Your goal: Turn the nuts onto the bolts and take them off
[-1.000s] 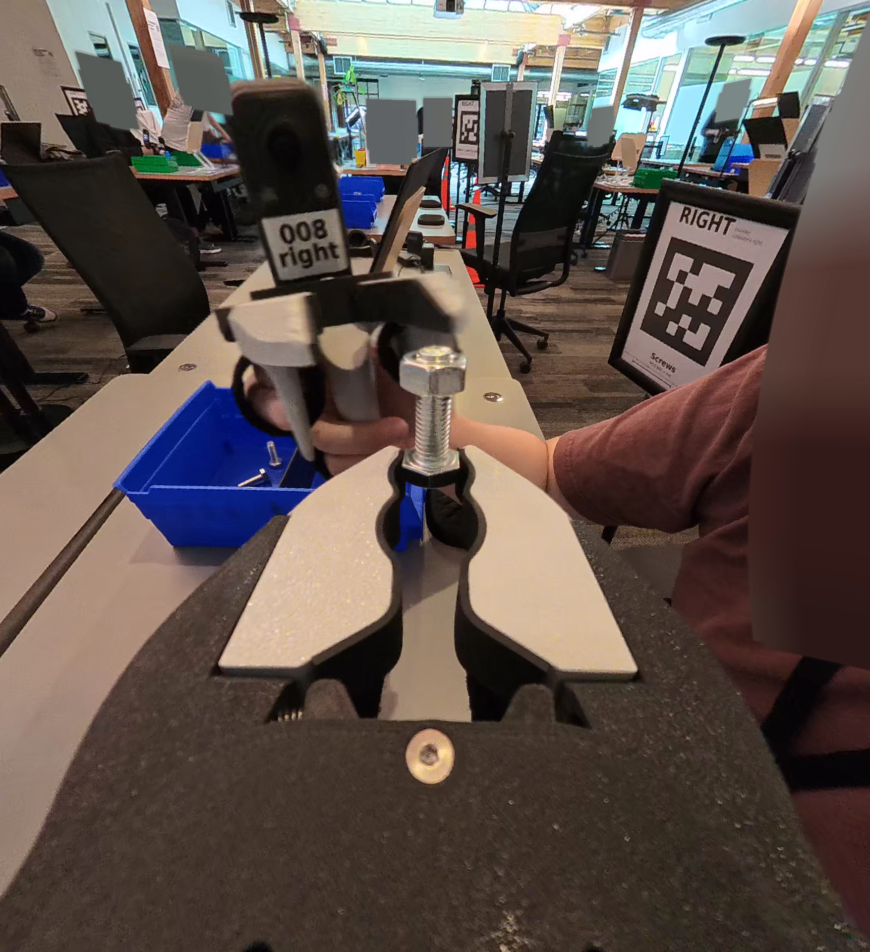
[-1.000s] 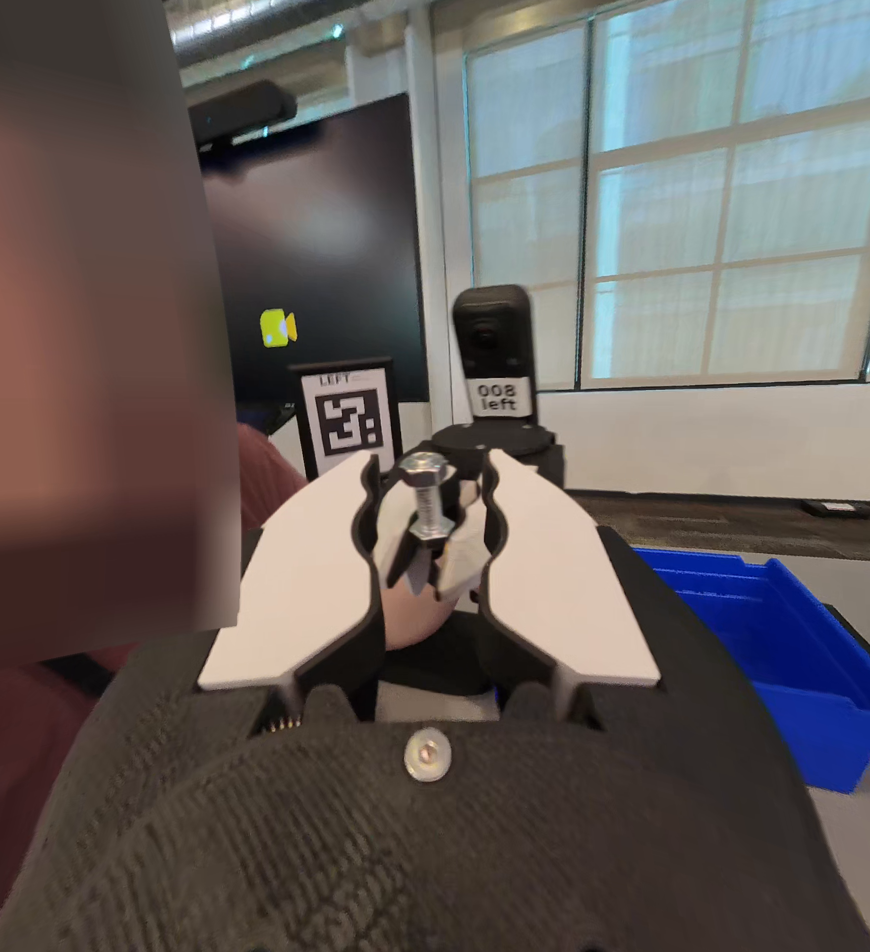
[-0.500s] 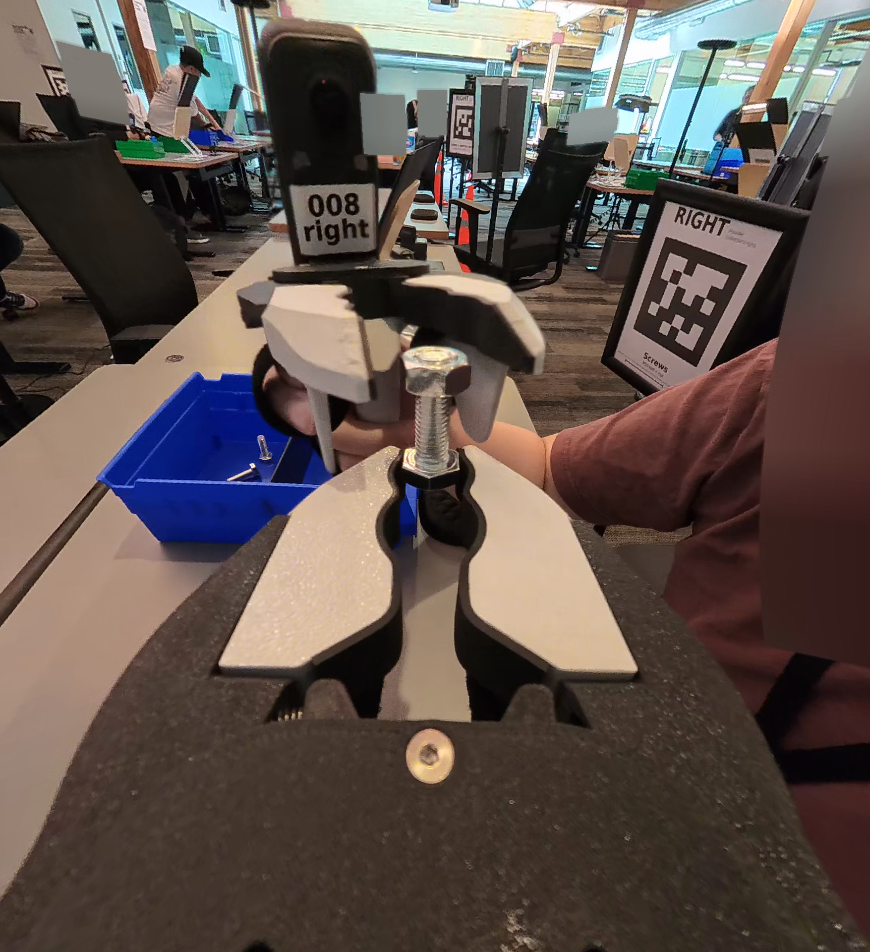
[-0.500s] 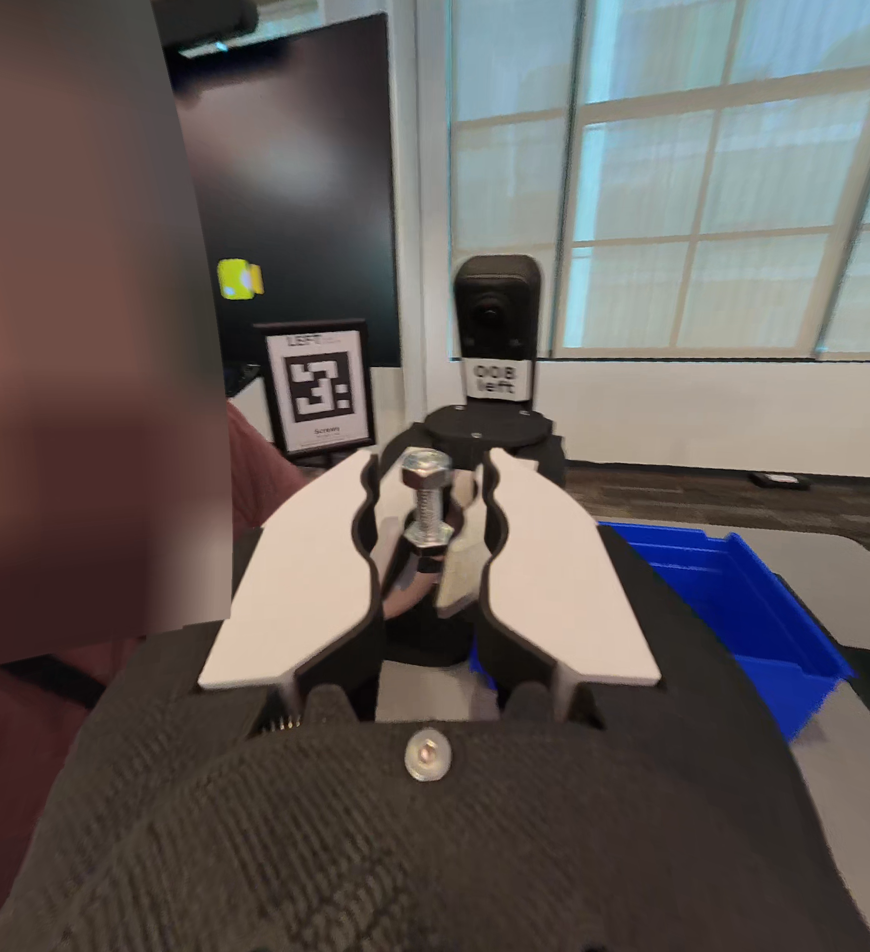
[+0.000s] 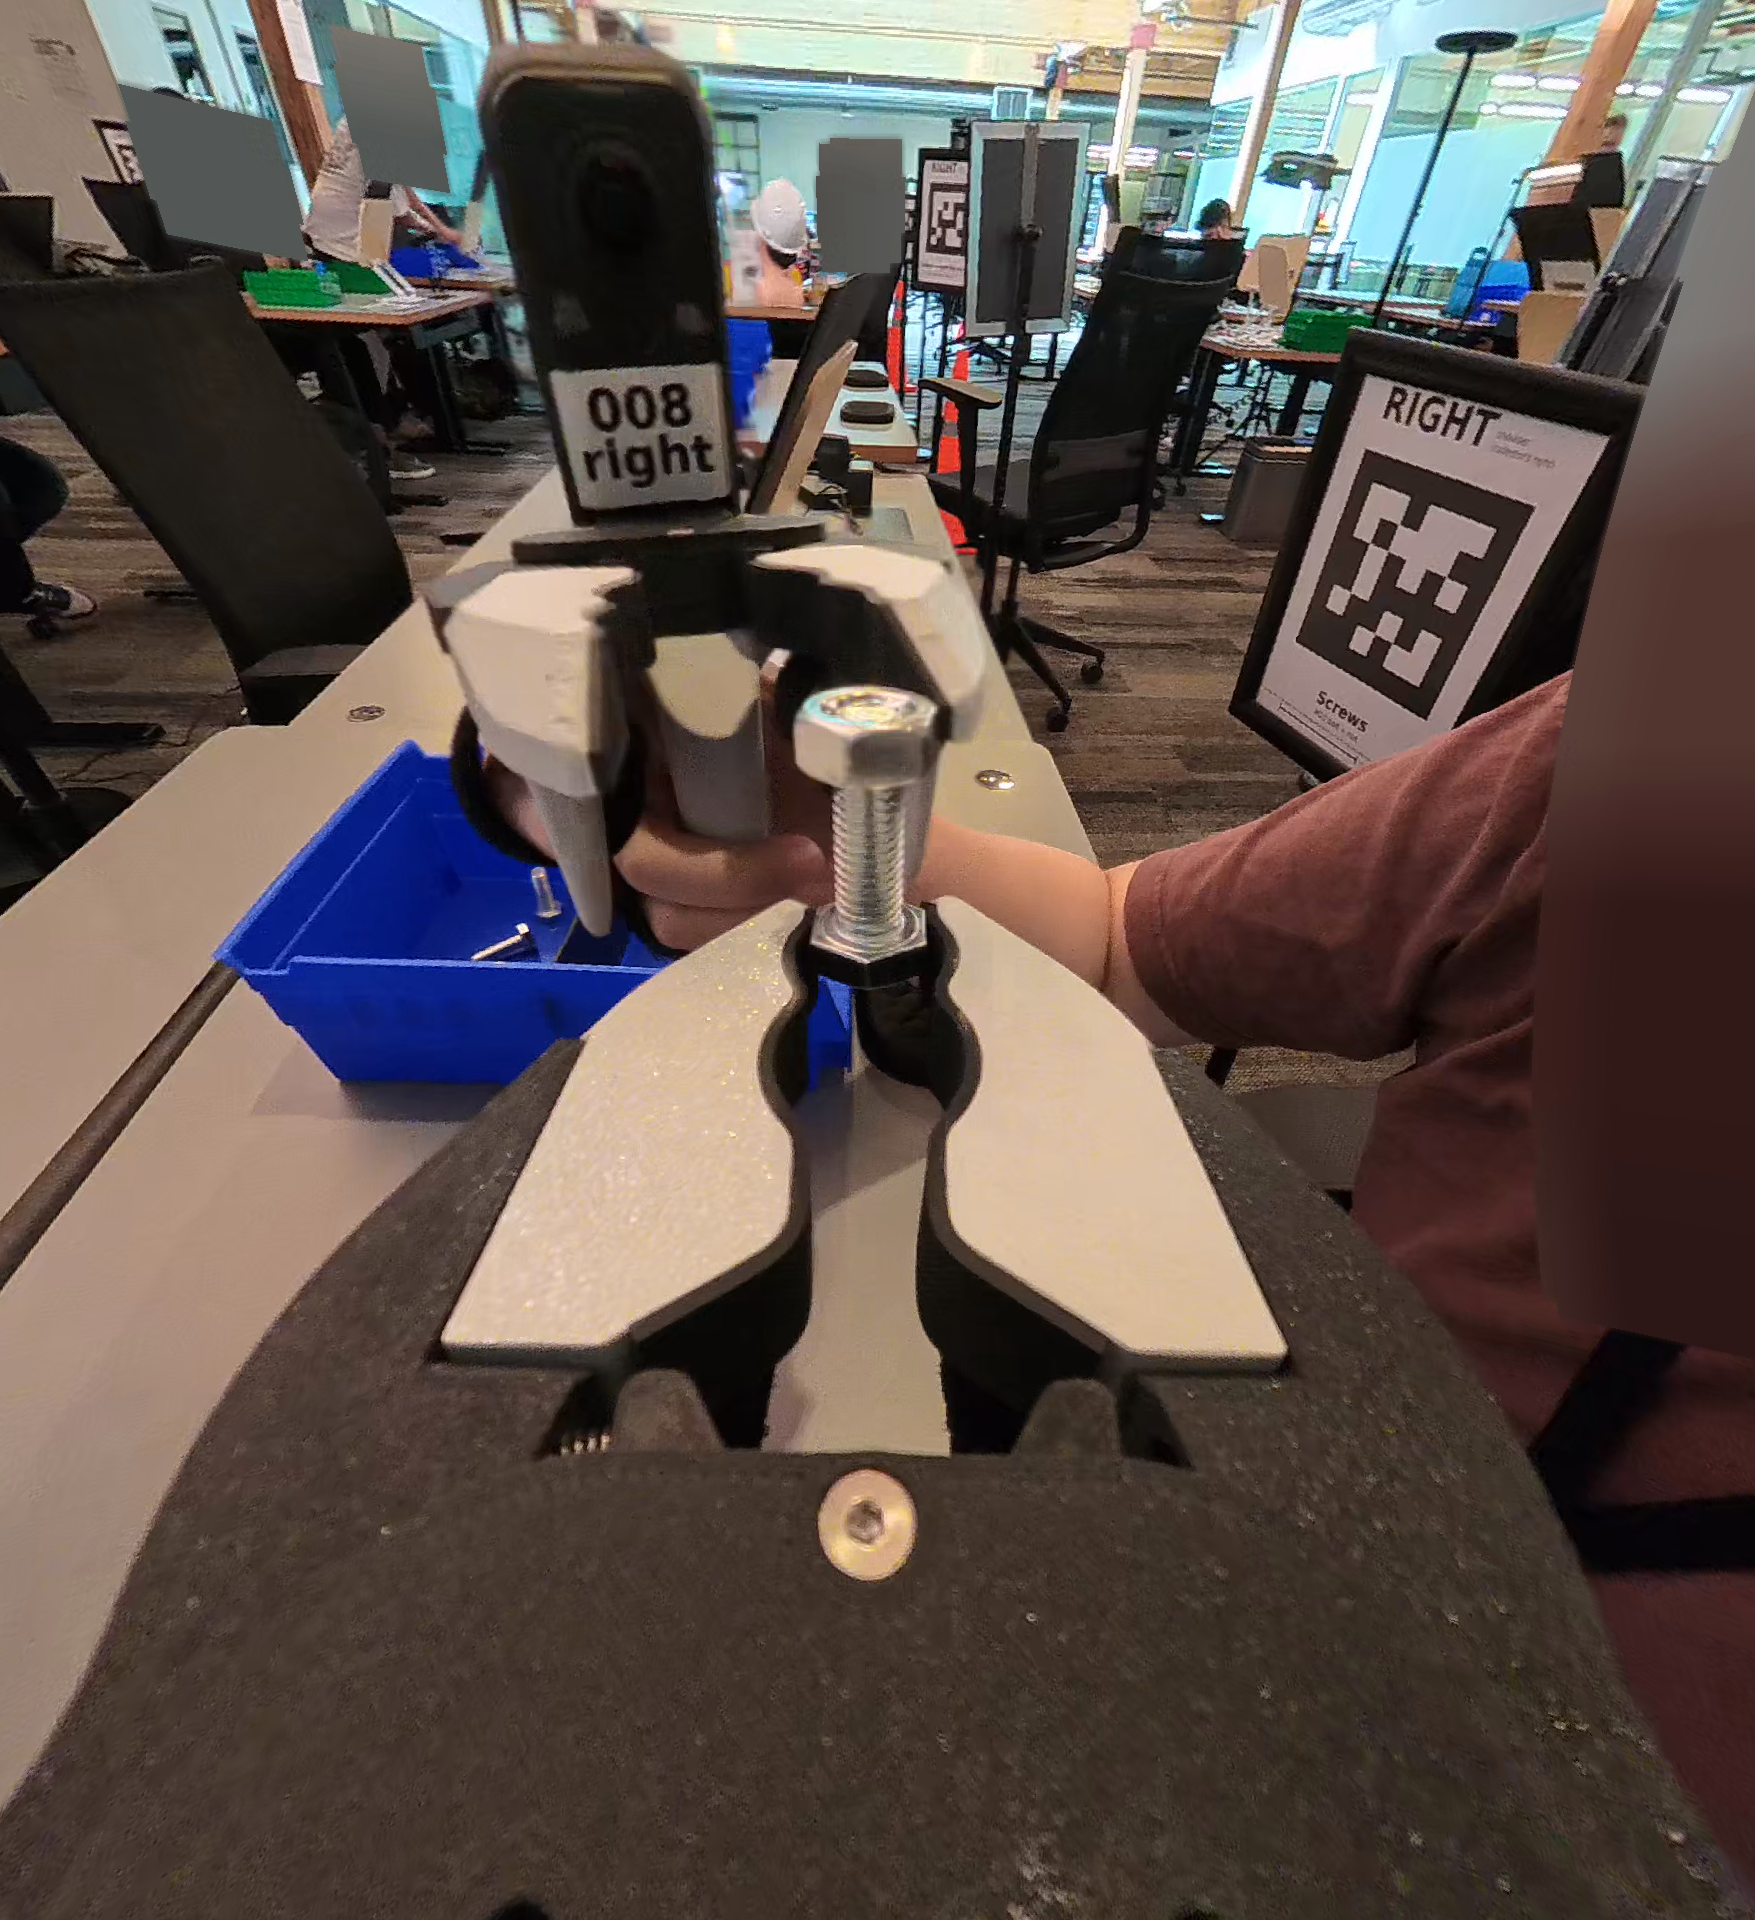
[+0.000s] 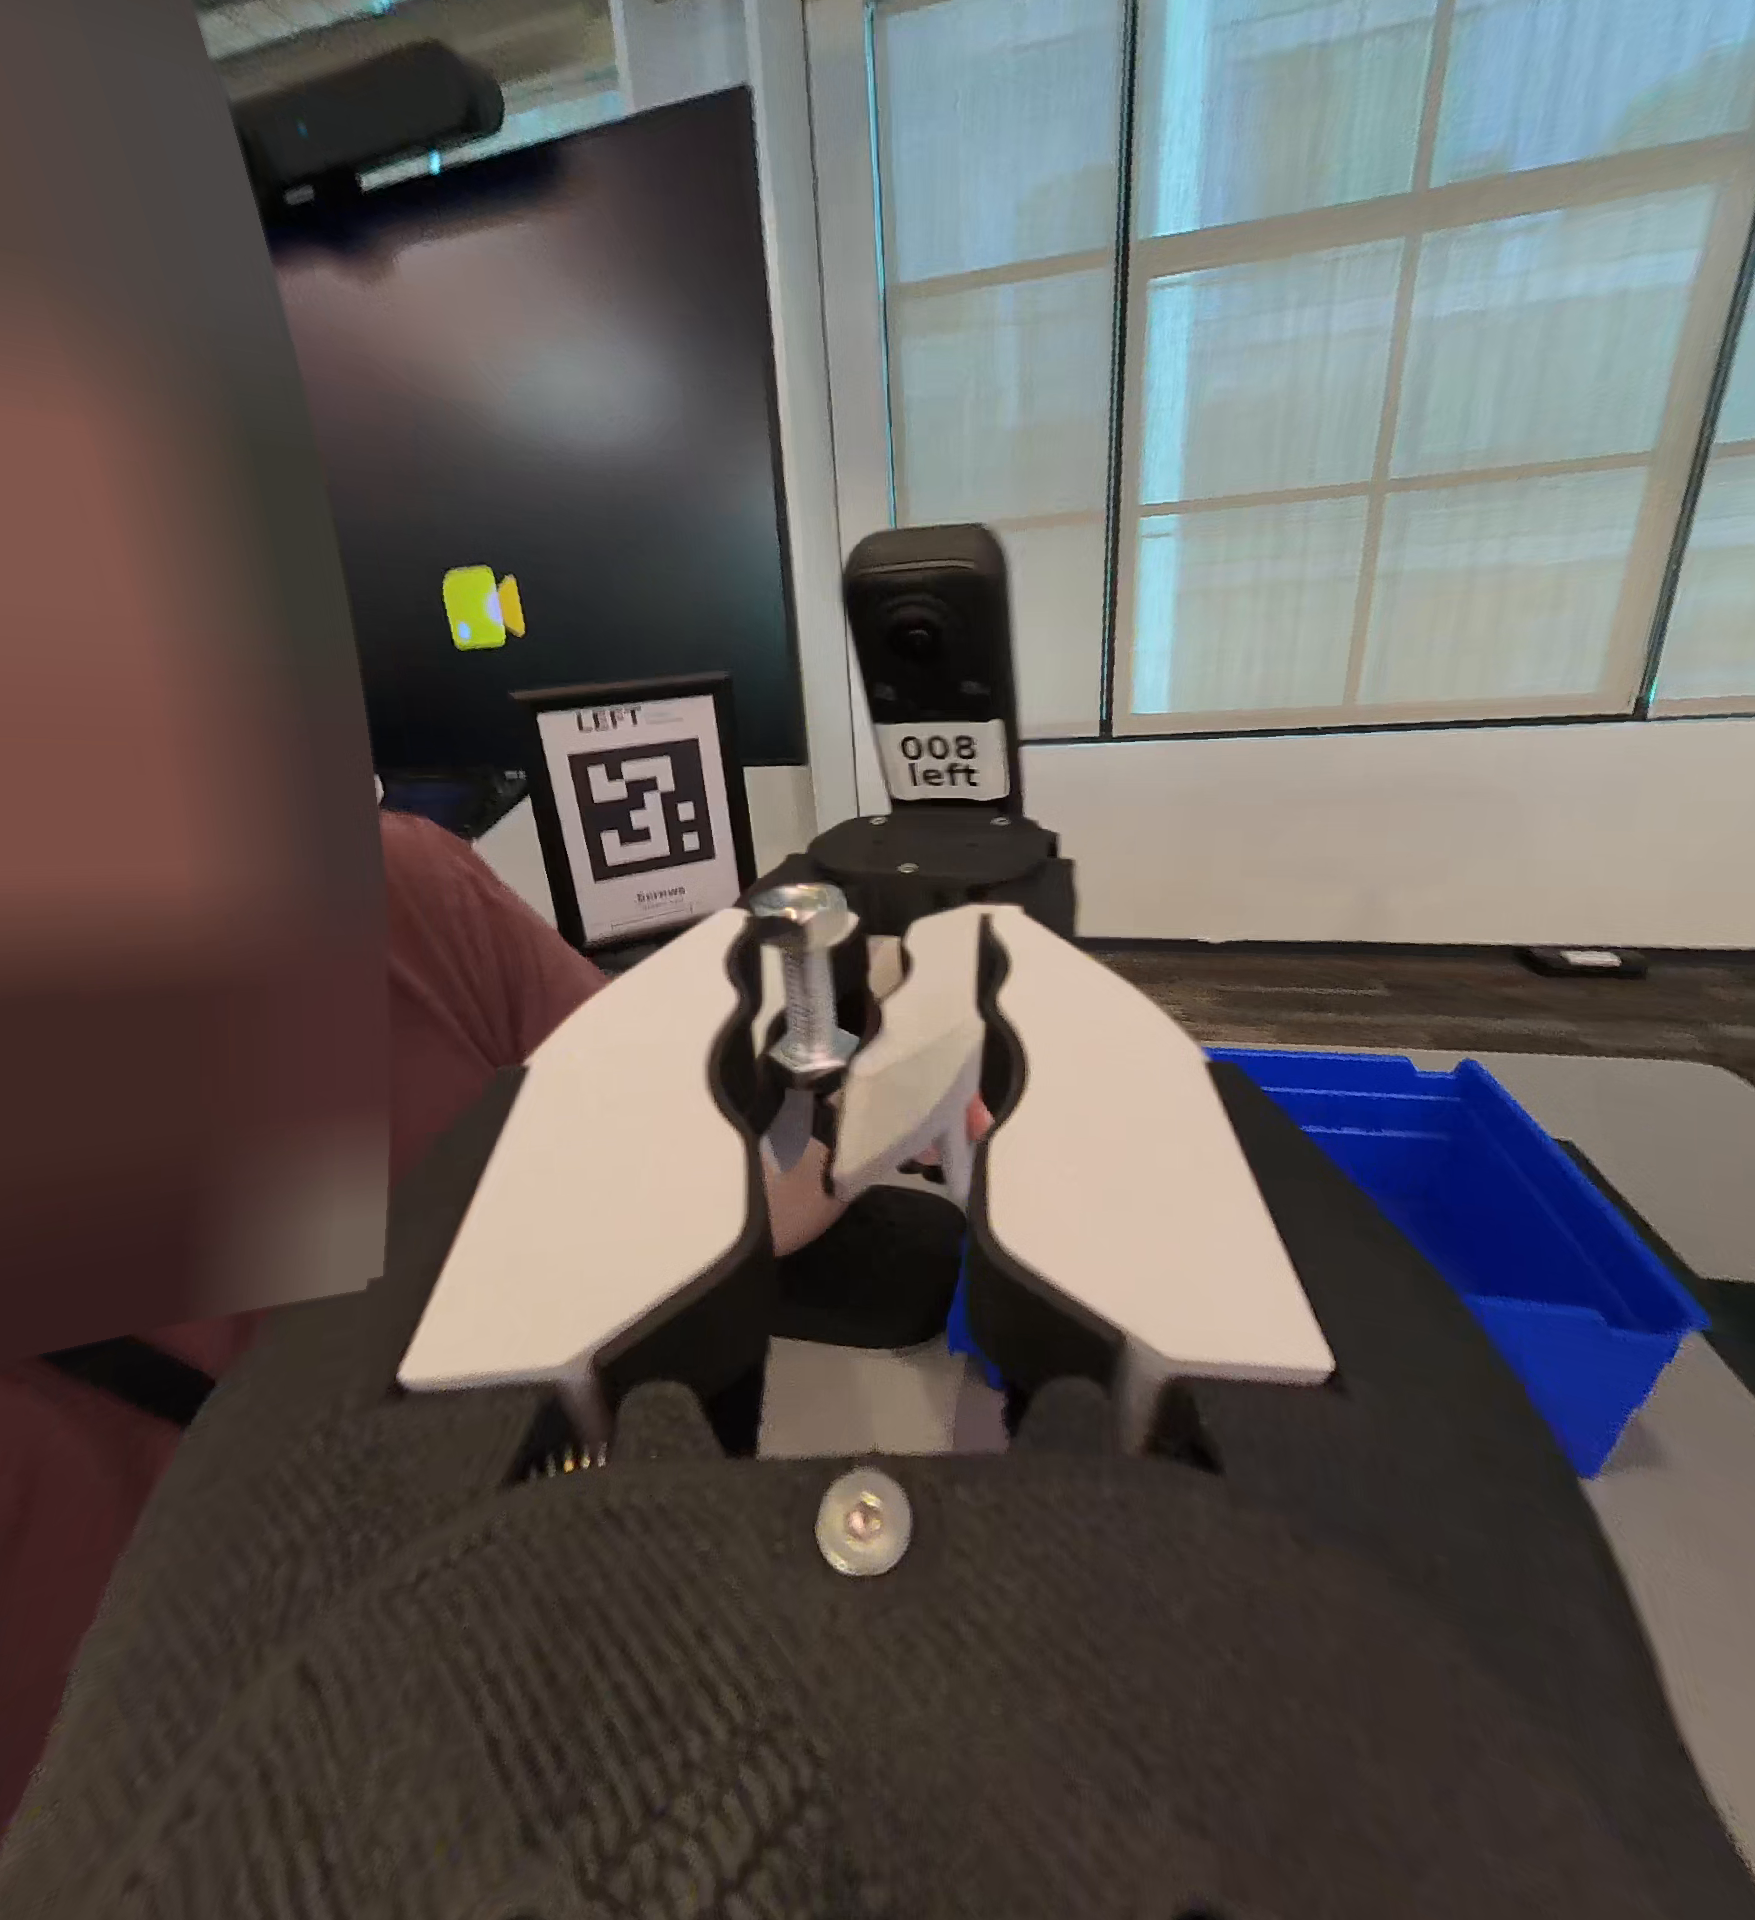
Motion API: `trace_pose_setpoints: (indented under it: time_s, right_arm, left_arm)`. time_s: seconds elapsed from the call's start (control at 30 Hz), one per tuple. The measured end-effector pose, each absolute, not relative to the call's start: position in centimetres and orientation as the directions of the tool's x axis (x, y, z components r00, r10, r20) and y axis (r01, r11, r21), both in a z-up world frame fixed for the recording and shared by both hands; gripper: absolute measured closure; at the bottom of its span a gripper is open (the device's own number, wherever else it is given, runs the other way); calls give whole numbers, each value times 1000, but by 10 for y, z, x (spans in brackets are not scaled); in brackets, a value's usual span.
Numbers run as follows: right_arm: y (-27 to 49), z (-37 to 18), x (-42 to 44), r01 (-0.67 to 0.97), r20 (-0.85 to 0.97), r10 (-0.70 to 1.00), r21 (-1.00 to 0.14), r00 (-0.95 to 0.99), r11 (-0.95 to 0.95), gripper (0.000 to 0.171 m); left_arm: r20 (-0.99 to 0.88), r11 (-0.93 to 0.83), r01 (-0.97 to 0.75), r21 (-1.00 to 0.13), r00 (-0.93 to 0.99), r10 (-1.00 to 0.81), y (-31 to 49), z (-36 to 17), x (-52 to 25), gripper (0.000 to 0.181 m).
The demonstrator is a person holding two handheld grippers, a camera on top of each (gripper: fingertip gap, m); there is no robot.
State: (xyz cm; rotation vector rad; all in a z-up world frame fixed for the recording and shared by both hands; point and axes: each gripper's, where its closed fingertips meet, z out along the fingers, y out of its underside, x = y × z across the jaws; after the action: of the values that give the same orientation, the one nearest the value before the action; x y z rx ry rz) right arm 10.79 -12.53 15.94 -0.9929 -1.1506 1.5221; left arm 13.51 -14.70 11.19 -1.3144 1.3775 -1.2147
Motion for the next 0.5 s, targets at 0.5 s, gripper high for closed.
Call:
trace_pose_setpoints:
  time_s: [0.5]
  right_arm:
    - [-103,164,120,-261,-112,982,-954,-155,-150,144]
  left_arm:
    - [47,-35,-168,-985,-69,-996,-144,112,133,163]
